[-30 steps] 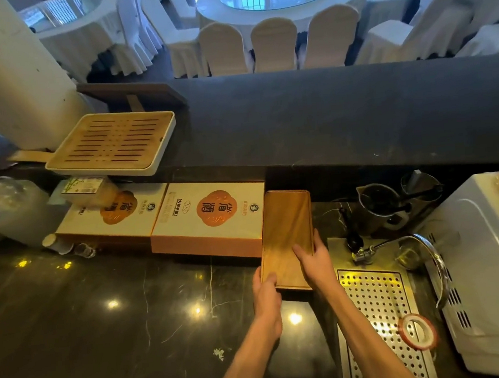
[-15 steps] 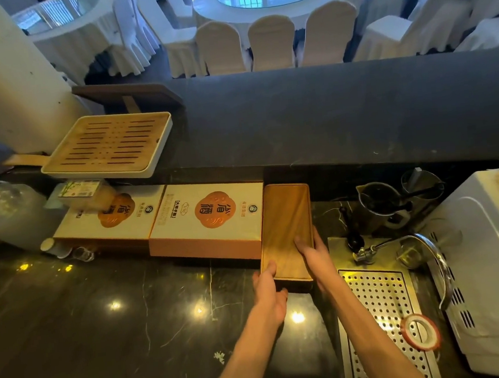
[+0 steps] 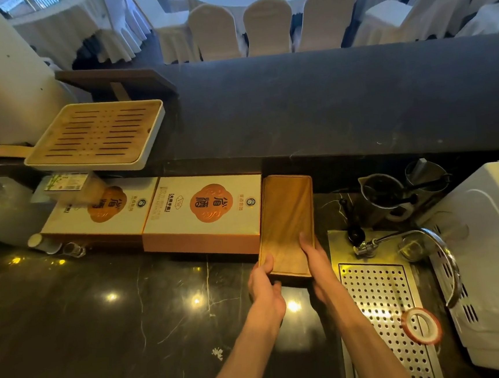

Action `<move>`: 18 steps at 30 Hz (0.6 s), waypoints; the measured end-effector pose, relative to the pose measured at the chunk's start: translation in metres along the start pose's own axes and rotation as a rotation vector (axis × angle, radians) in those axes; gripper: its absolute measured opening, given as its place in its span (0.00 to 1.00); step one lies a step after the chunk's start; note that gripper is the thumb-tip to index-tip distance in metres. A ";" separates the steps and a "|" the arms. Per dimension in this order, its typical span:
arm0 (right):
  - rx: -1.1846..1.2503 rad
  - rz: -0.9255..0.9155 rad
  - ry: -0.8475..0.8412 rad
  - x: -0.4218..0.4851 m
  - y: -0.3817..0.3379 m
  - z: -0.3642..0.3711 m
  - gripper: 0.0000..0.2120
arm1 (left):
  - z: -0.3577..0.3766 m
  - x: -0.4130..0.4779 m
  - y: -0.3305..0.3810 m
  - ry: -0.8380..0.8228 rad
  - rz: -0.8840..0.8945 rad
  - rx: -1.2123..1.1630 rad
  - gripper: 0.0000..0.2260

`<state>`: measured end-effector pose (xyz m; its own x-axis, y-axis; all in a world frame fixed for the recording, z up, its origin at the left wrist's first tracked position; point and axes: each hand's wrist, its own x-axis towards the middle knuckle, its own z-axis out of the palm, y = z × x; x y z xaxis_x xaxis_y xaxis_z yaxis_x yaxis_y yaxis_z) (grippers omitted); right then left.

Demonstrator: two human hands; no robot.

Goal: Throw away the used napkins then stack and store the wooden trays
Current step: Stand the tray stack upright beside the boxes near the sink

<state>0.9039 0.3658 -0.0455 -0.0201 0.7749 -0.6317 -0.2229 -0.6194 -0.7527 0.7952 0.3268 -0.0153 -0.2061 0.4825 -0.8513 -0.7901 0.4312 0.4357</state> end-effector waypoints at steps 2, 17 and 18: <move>0.008 0.030 -0.022 0.004 -0.002 -0.002 0.35 | -0.002 -0.005 0.002 -0.025 -0.004 -0.029 0.17; -0.208 0.119 -0.185 0.036 -0.083 0.000 0.35 | 0.003 -0.002 0.024 -0.060 -0.221 -0.381 0.32; -0.233 0.128 -0.186 0.041 -0.085 0.001 0.37 | 0.000 0.000 0.025 -0.046 -0.247 -0.388 0.35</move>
<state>0.9215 0.4502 -0.0074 -0.2158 0.6850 -0.6958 0.0211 -0.7092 -0.7047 0.7754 0.3380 -0.0045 0.0338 0.4381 -0.8983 -0.9718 0.2244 0.0729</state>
